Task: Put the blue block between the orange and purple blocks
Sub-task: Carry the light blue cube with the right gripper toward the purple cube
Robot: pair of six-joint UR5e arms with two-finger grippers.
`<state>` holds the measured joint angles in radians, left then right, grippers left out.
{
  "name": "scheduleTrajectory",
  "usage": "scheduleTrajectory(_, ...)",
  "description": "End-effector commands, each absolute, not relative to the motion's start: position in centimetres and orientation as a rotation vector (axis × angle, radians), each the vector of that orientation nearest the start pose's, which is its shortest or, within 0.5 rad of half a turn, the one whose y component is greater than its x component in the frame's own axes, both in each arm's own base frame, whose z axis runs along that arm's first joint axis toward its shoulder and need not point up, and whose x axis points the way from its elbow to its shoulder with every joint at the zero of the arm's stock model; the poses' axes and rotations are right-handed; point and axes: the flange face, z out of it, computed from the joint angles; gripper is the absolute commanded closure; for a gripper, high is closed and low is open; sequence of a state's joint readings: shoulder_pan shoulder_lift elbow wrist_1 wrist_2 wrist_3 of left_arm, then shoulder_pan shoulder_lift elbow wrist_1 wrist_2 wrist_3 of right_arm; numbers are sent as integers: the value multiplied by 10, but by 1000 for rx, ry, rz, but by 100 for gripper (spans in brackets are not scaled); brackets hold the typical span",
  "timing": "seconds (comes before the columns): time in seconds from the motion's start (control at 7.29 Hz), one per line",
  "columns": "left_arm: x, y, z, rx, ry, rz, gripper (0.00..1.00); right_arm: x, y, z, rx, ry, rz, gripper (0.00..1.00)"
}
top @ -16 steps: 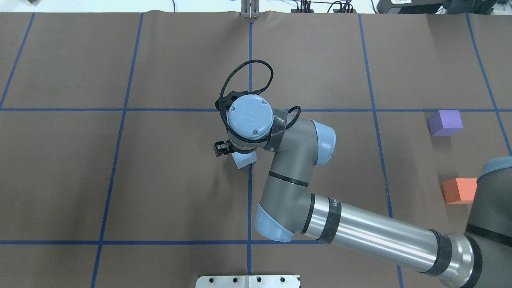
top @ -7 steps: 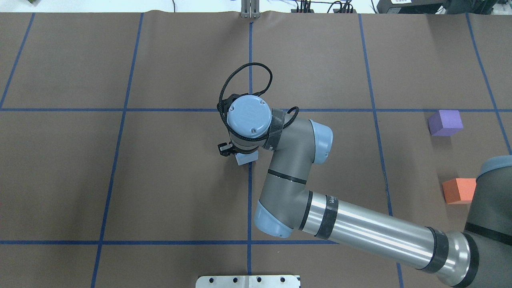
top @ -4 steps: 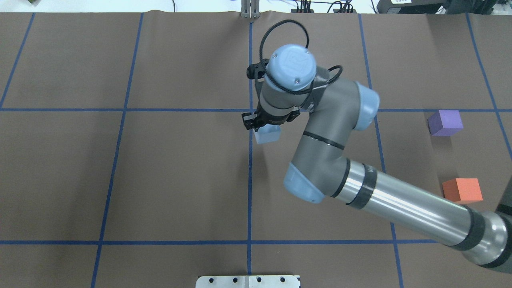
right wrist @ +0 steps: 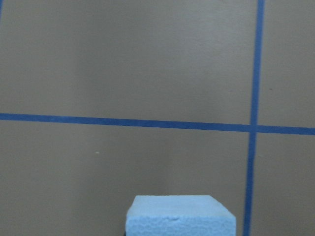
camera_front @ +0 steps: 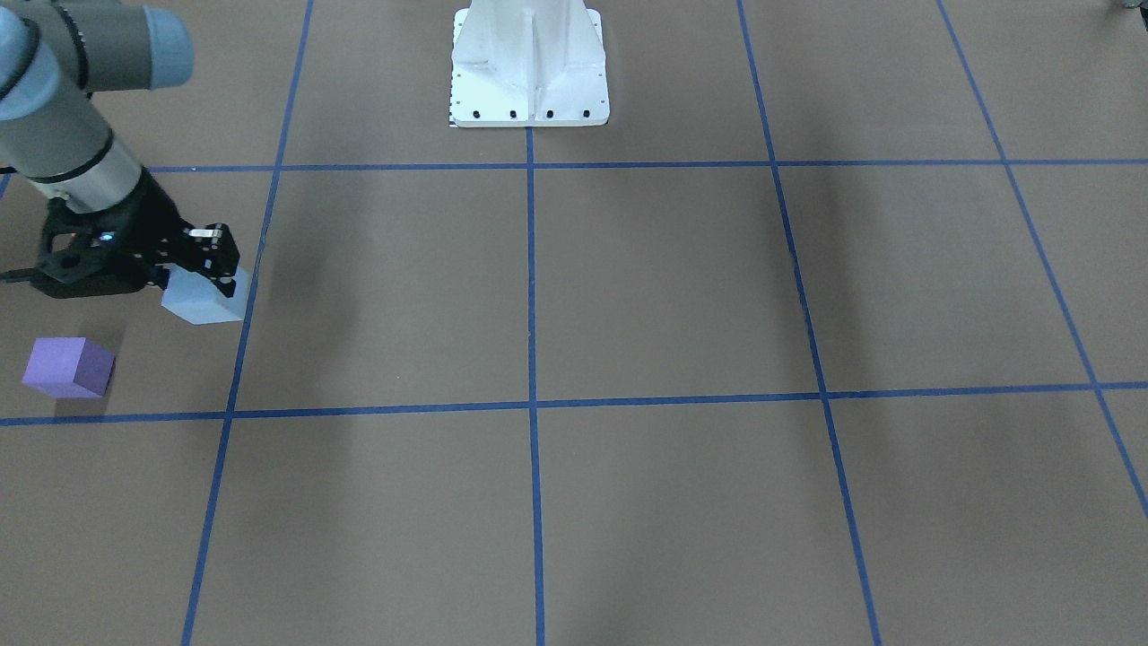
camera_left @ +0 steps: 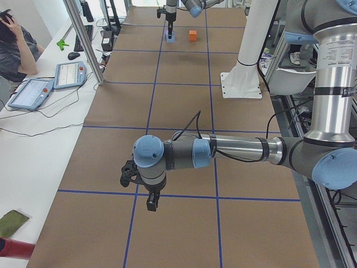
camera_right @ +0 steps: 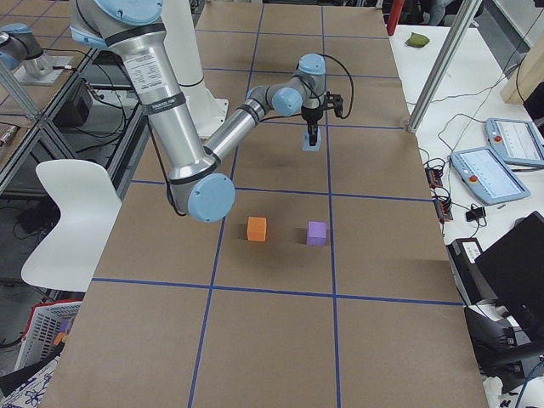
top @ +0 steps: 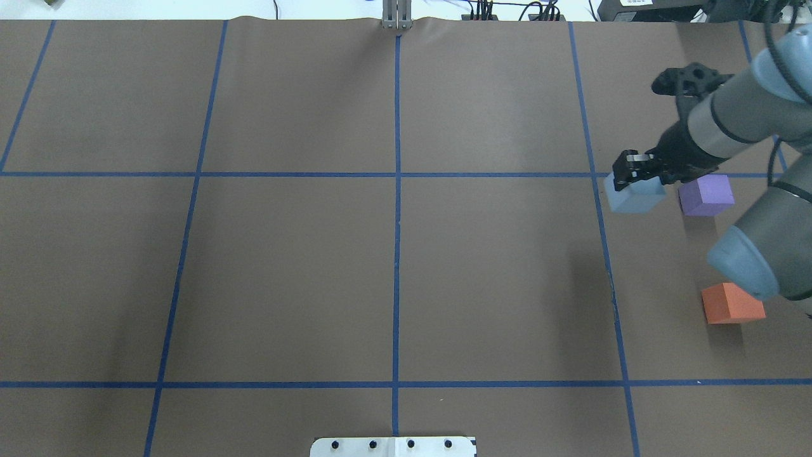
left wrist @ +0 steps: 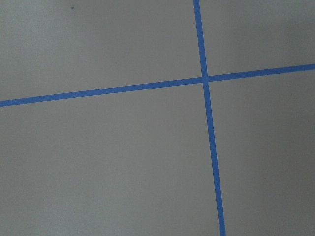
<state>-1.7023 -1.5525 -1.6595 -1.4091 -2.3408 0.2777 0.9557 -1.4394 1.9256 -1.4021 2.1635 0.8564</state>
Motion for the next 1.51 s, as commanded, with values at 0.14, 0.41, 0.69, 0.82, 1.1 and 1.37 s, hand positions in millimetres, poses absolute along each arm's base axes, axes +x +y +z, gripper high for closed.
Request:
scheduleTrajectory(0.14,-126,-464,641,72,771,104,0,-172,-433,538,83,-859,102,100)
scheduleTrajectory(0.41,-125,-464,640,73,771,106,0,-169,-427,578,88,-868,126,100)
scheduleTrajectory(0.69,-125,-464,640,73,771,106,0,-170,-430,589,91,-834,176,100)
scheduleTrajectory(0.82,-125,-464,640,73,771,106,0,-177,-430,590,102,-817,174,100)
scheduleTrajectory(1.1,-125,-464,640,73,771,106,0,-202,-426,591,142,-765,148,86)
scheduleTrajectory(1.37,-125,-464,640,73,771,106,0,-201,-419,594,168,-780,126,39)
